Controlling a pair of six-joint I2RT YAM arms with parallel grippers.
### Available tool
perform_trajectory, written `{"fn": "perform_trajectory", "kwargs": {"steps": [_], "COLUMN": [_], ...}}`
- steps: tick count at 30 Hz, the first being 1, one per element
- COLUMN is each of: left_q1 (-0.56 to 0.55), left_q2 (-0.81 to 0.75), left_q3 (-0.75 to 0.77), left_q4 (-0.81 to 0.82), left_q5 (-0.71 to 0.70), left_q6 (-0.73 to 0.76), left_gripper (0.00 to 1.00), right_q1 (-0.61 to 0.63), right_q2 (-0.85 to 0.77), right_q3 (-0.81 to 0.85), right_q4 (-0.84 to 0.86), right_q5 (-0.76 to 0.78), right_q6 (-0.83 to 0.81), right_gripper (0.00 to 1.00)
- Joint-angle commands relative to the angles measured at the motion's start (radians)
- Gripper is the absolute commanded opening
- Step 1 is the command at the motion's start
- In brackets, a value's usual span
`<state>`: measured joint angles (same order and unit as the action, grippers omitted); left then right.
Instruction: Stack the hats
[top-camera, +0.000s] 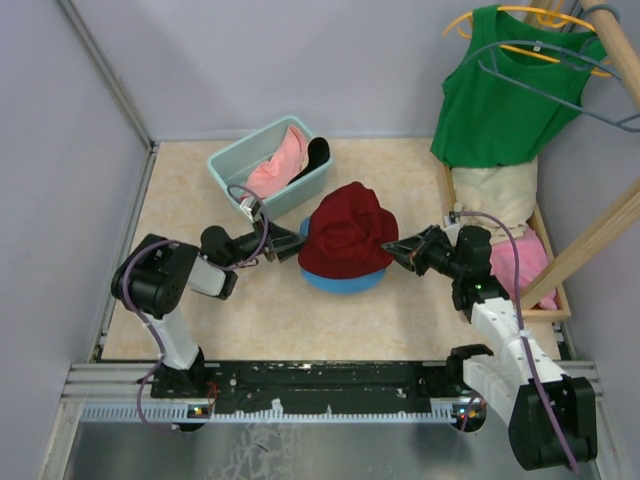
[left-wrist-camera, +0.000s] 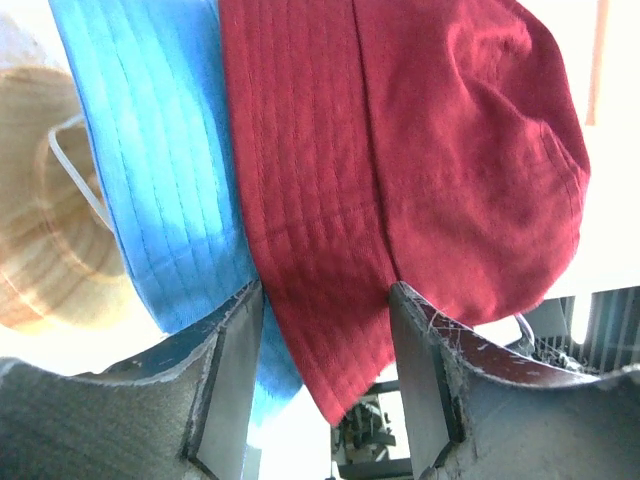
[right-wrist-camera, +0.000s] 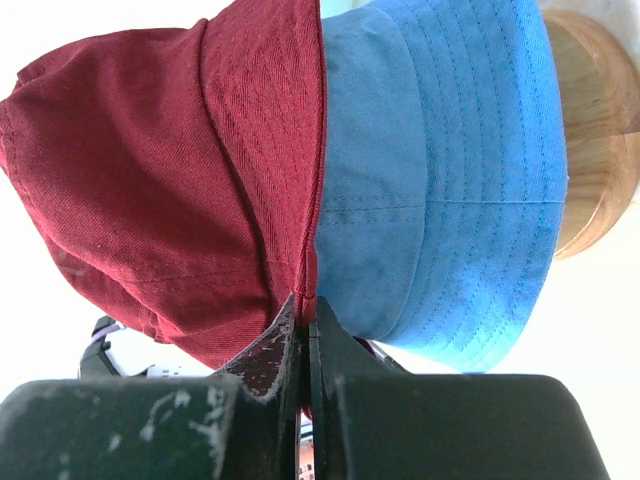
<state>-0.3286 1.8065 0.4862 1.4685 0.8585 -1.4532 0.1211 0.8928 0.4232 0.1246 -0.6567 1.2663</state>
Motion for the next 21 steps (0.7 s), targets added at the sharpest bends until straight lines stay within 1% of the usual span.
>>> {"fn": "perform_trajectory", "kwargs": {"steps": [1,4,6,15,19,21], "left_q1": [0.030,0.032,0.033,0.005,-0.003,-0.004], "left_q2": [-0.022,-0.064,-0.075,-0.012,-0.003,-0.004], "left_q3": [-0.075,-0.079,-0.081,-0.069,-0.061,-0.050], "left_q4": [0.026,-0.057,-0.065,0.084,0.096,0.092], "left_q5": [0.049,0.056,0.053,0.049,0.048,0.052], "left_q6": [-0.064,-0.020,-0.021,-0.129,-0.139,-0.142], "left_gripper": [0.60,0.63,0.64,0.67,0.65,0.59], "right_q1": [-0.009,-0.009,-0.008,-0.008,-0.008,-0.008], "right_q2": [-0.005,-0.006,-0.005,-0.016,-0.018,-0.021], "right_q3": [0.023,0.028,0.035,0.040,0.039,0.039], "right_q4": [-0.002,-0.012,-0.024,-0.048,-0.050,-0.052], "right_q5": [-0.015,-0.015,-0.016,-0.013,-0.009,-0.007], "right_q6": [-0.027,-0.035,-0.042,-0.056,-0.056,-0.056], "right_gripper": [0.00,0.00,0.00,0.00,0.00,0.00]}}
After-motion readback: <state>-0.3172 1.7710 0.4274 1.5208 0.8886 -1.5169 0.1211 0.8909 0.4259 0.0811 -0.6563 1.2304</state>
